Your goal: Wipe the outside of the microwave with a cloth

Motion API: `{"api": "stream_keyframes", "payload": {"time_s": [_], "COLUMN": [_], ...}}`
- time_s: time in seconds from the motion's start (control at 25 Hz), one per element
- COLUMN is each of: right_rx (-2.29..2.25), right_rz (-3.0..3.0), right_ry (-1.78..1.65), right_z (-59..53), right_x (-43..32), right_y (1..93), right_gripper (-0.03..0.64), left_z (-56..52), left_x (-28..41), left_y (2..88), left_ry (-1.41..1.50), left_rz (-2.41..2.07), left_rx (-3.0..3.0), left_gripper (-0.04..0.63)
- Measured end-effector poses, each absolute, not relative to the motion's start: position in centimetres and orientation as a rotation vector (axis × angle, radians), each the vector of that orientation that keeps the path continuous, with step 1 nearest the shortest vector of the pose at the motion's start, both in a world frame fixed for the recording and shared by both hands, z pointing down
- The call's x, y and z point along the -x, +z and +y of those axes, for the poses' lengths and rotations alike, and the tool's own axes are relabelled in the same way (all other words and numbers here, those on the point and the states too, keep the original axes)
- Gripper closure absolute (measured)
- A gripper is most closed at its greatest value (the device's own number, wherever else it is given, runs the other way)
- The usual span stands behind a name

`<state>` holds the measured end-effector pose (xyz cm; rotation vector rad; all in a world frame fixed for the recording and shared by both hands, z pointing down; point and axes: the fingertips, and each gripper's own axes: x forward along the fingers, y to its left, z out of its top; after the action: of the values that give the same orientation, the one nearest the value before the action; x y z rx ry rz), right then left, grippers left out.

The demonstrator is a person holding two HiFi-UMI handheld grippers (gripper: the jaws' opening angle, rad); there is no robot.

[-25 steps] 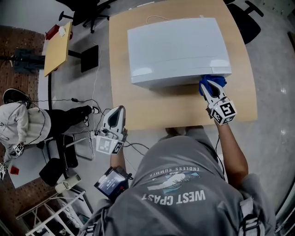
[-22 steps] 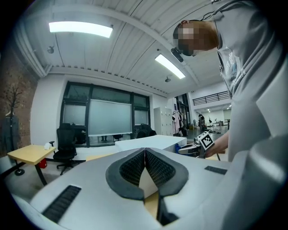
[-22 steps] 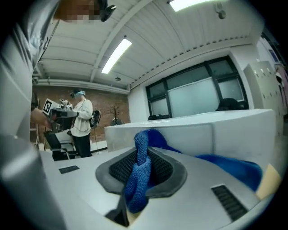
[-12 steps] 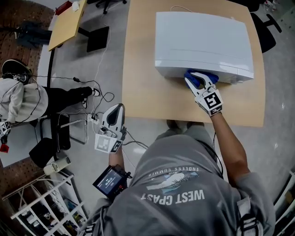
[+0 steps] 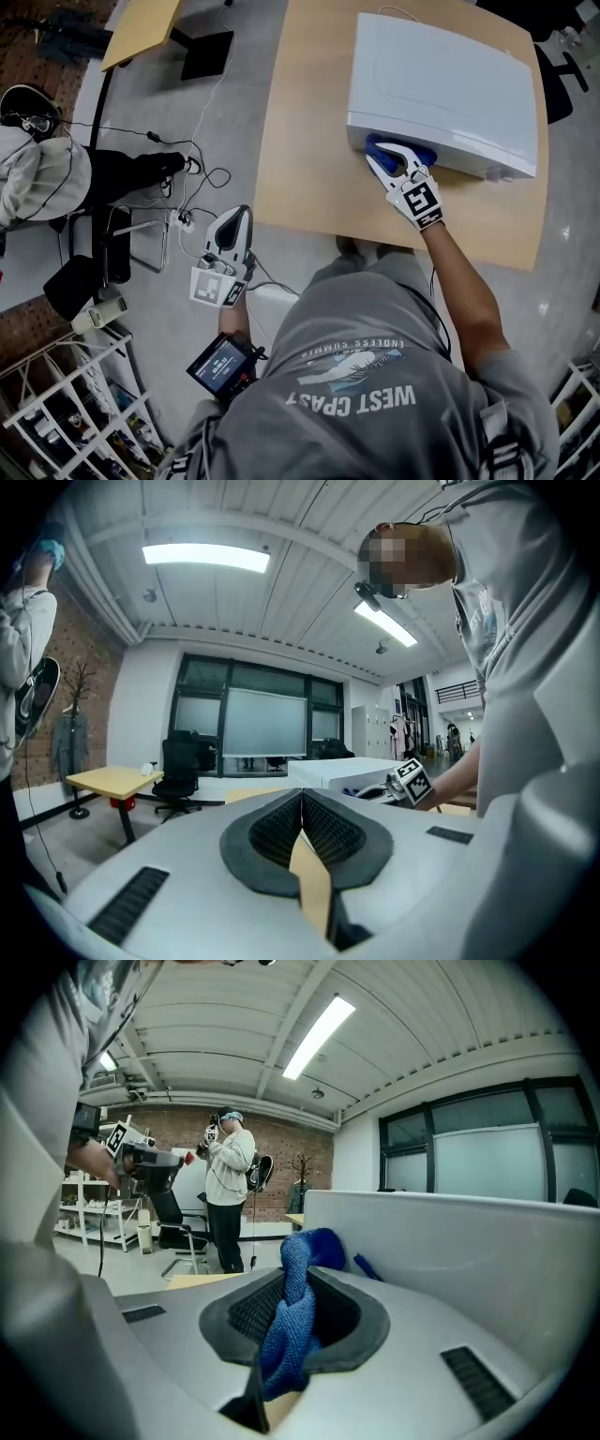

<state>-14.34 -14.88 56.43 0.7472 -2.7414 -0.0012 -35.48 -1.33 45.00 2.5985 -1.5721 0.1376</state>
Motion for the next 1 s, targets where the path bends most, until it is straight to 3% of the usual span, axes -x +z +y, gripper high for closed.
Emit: {"api": "stream_keyframes", "payload": {"time_s": [0.64, 1.0], "right_rx": [-0.578, -0.491], "right_rz": [-2.661, -2.802], "right_ry": [0.059, 0.167], "right_z": [-15.1, -14.1], "right_x": [22.1, 24.4], "right_y": [62.5, 56.1], "right_gripper": [0.541, 0.541], "left_z": [-2.0, -5.9], "left_x": [37.1, 33.7], "left_y": [49.7, 50.1], "left_ry": [0.050, 0.017], "left_rz": [-1.573, -1.379], "left_rx": [-2.554, -2.628], "left_gripper": [0.572, 0.572]}}
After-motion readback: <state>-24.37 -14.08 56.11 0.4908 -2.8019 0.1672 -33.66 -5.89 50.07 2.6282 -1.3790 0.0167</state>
